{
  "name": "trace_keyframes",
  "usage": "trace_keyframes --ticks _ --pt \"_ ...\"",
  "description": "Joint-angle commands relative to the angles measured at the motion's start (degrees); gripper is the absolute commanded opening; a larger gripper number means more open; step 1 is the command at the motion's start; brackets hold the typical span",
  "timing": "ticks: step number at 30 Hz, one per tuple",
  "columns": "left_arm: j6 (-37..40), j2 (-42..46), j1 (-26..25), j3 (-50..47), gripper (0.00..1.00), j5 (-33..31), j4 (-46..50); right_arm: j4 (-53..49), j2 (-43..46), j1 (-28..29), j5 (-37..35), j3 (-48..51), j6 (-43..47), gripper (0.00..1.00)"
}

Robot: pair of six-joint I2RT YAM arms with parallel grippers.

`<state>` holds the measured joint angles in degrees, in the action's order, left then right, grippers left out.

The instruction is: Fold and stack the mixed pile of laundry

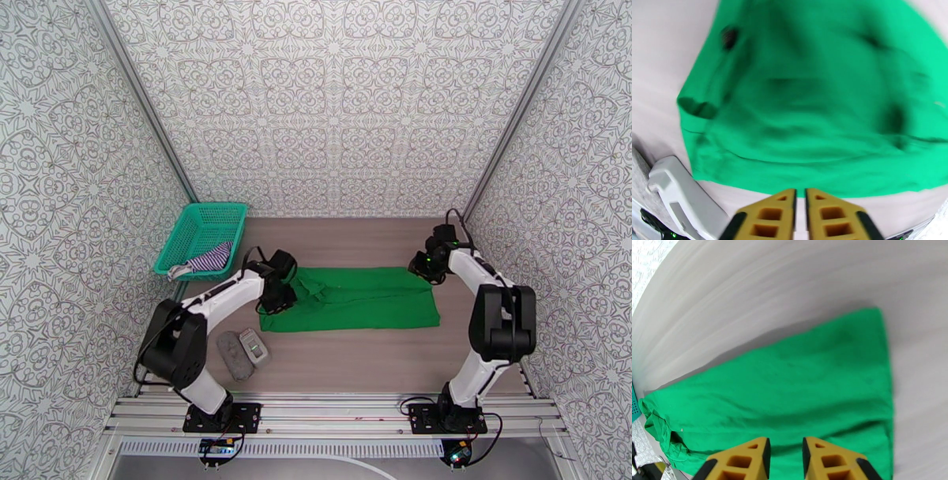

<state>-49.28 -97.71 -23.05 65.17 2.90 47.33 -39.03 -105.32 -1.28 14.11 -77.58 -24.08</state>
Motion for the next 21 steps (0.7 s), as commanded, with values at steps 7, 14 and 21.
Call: trace_keyframes --ticks 7,14,21 --pt "-0.7 -16.85 8.1 11.55 0.01 2.6 -8.92 -2.08 -9.35 0.48 -4.16 -5.83 -3.3 0.28" --pt "-4.19 -33.15 10.77 28.87 0.0 4.1 -16.05 -1.67 -8.64 0.52 -3.57 -0.33 -7.95 0.26" --pt "-10.38 -44.19 10.4 41.61 0.0 6.77 -31.36 -1.23 -2.52 2.31 -1.22 10.62 -13.17 0.25"
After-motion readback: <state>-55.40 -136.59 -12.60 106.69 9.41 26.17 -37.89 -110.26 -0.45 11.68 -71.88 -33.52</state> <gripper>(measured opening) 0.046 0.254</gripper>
